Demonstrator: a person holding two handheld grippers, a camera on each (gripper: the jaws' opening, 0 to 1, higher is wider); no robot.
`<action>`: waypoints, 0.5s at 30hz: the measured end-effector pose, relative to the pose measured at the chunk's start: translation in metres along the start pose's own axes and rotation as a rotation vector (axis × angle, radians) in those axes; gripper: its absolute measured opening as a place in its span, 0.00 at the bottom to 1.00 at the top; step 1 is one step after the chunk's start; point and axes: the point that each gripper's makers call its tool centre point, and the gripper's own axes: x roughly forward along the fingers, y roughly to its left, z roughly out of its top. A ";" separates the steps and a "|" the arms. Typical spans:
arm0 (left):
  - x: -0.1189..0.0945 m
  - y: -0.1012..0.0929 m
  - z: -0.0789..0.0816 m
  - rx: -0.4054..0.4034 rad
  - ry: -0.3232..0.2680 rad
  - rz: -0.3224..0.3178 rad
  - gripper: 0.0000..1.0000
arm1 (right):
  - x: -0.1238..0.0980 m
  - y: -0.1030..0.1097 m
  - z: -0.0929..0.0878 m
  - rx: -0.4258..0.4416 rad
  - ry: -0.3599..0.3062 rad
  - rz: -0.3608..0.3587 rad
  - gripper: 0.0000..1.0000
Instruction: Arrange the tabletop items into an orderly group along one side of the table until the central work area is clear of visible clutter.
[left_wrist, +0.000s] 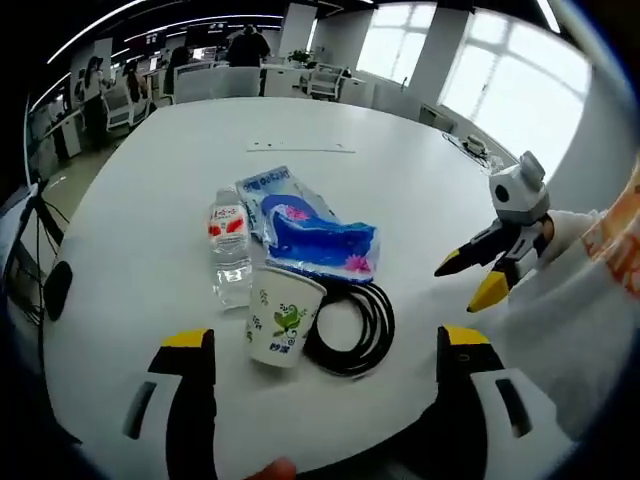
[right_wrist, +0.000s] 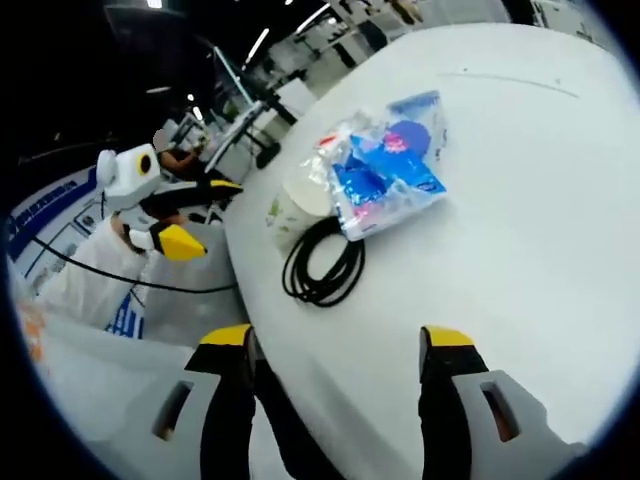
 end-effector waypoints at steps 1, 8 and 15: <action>0.001 0.000 0.002 0.003 0.003 -0.004 0.93 | 0.000 -0.001 0.000 0.004 0.003 0.001 0.65; 0.000 0.004 0.001 0.023 0.012 -0.004 0.93 | 0.002 0.000 0.009 0.017 -0.018 0.002 0.64; -0.002 0.004 -0.013 0.006 0.034 0.003 0.93 | 0.009 0.006 0.001 0.016 0.006 0.018 0.64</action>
